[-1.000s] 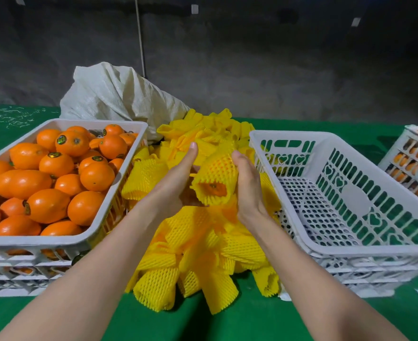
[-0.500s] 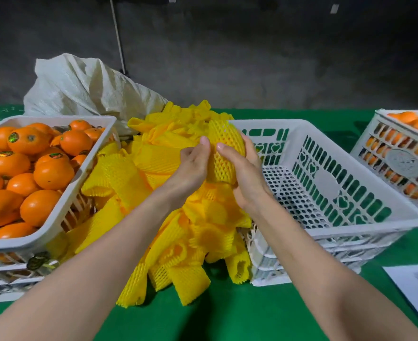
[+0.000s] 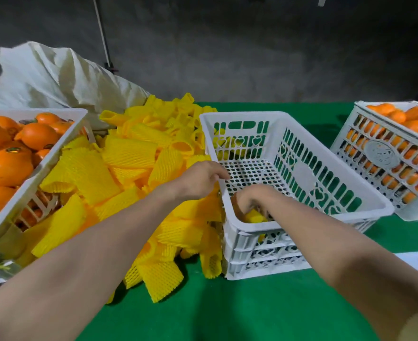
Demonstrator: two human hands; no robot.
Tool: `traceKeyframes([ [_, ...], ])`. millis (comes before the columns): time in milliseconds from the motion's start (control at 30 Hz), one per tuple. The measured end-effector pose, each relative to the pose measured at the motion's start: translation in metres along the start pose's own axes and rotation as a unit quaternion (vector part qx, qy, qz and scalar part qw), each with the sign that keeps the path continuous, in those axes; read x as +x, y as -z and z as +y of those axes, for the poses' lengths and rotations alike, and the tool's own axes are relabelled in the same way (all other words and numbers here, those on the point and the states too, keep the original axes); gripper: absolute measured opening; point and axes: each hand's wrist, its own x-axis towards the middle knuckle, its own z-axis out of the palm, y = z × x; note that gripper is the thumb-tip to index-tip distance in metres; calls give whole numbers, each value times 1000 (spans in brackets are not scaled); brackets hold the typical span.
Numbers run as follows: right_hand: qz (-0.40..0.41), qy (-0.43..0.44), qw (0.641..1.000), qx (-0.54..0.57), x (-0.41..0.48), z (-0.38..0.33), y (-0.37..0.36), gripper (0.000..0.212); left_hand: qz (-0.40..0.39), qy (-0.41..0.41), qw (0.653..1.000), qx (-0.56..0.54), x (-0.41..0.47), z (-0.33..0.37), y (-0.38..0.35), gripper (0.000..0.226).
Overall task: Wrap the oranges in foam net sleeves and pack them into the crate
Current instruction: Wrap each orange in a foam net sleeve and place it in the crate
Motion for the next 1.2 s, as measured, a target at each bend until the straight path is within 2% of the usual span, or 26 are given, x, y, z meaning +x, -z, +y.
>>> traceKeyframes([
  [167,-94,14,995,10,4,-2,-12,18,125,50,990,-39,-4,-22,6,40],
  [267,-101,21,994,-25,7,-1,-10,16,118,92,989,-5,-10,-42,9,48],
  [367,-62,25,997,-33,3,-5,-5,29,83,106,989,58,-16,-51,7,62],
  [400,-23,28,999,-32,4,-6,-4,23,78,104,989,74,-17,-52,4,66],
  [433,40,39,998,-30,6,-5,-2,12,79,104,988,87,-17,-52,0,69],
  [467,110,48,992,-22,10,-5,0,10,85,107,986,96,-17,-53,-4,70],
  [533,260,32,965,33,11,-8,3,8,116,116,980,113,-17,-54,-10,57],
  [600,385,6,918,95,8,-11,5,15,169,112,974,102,-17,-56,-12,34],
  [667,466,4,875,129,6,-11,5,27,231,107,965,57,-18,-57,-8,22],
  [733,540,48,817,196,-1,-15,8,27,290,102,951,22,-24,-57,2,17],
  [800,593,129,745,277,-10,-25,14,23,337,66,939,-8,-36,-55,12,14],
  [867,575,194,709,359,-22,-44,23,29,368,2,930,-12,-53,-52,22,18],
  [933,478,228,717,453,-30,-66,32,44,391,-55,919,-6,-72,-50,32,24],
  [1000,416,222,722,507,-34,-87,35,47,409,-86,909,-6,-91,-52,42,25],
  [1133,473,239,684,501,-41,-130,36,23,408,-67,911,-1,-121,-65,67,32],
  [1200,426,264,689,524,-45,-154,38,26,397,-74,915,21,-134,-75,79,35],
])
